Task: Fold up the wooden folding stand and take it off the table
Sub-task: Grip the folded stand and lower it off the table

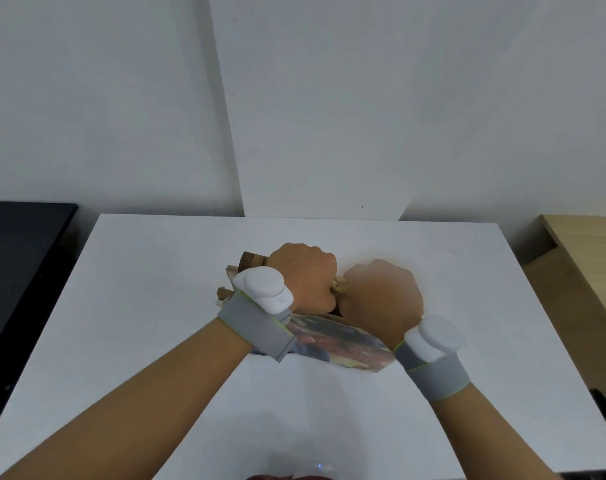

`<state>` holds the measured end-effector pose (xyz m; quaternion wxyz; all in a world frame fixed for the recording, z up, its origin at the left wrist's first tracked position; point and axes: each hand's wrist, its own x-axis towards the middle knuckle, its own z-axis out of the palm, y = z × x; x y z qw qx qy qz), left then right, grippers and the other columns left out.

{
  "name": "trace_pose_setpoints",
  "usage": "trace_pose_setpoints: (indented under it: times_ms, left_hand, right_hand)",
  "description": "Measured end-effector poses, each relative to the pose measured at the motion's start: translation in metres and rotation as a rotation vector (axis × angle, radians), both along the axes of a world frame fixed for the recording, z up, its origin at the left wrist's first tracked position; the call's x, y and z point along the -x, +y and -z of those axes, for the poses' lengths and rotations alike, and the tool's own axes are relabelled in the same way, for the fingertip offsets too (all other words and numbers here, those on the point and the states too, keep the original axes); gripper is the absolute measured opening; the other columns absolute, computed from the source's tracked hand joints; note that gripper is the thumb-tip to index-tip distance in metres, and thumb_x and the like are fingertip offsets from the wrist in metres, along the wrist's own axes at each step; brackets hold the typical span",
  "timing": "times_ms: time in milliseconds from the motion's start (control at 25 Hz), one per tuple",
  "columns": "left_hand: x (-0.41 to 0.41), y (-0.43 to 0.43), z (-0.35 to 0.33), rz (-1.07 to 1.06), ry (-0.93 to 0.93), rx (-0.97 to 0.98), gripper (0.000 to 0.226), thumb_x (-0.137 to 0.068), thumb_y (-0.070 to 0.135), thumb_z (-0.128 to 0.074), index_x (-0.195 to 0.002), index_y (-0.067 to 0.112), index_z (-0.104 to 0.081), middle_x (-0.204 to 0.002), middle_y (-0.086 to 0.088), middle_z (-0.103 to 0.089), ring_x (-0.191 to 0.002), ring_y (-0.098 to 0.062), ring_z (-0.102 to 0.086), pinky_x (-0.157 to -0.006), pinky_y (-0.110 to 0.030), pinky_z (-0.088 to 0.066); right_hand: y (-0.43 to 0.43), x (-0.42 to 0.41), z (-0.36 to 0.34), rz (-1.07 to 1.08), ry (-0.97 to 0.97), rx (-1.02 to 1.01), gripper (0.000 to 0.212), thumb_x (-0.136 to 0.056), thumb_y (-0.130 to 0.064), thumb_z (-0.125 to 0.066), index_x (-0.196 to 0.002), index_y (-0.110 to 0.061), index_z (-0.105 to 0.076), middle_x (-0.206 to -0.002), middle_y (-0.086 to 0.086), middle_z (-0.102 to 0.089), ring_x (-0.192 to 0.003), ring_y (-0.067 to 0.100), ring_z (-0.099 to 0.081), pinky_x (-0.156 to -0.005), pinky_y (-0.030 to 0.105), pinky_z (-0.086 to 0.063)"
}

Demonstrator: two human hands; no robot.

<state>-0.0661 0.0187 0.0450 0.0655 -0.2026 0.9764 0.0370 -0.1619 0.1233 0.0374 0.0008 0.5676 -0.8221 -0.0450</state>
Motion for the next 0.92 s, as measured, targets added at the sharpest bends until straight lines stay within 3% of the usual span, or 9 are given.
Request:
trace_pose_setpoints:
  times_ms: [240,520,920]
  left_hand:
    - [-0.005,0.008,0.002,-0.044,0.03,0.024,0.032,-0.063,0.022,-0.057,-0.046,0.016,-0.031,-0.045,0.002,-0.036,-0.038,-0.014,-0.031,-0.045,-0.018,-0.022]
    - [-0.021,0.026,0.006,-0.036,0.069,0.067,0.033,-0.067,0.023,-0.058,-0.049,0.017,-0.031,-0.047,0.002,-0.035,-0.04,-0.014,-0.03,-0.045,-0.019,-0.018]
    - [-0.041,0.049,-0.006,0.0,0.068,0.099,0.034,-0.068,0.02,-0.058,-0.048,0.015,-0.03,-0.047,0.0,-0.036,-0.038,-0.015,-0.031,-0.044,-0.02,-0.02]
  right_hand:
    - [0.004,-0.007,0.006,0.01,0.074,-0.005,0.026,-0.079,-0.034,-0.051,-0.059,-0.017,-0.054,-0.049,-0.003,-0.034,-0.052,0.017,-0.042,-0.05,0.027,-0.033]
    - [0.022,-0.023,0.009,0.026,0.093,0.019,0.038,-0.08,-0.046,-0.056,-0.056,-0.017,-0.05,-0.051,-0.001,-0.034,-0.053,0.019,-0.04,-0.049,0.027,-0.025]
    - [0.047,-0.041,-0.003,0.007,0.081,0.07,0.028,-0.077,-0.033,-0.054,-0.059,-0.013,-0.047,-0.05,-0.001,-0.03,-0.052,0.024,-0.04,-0.051,0.029,-0.026]
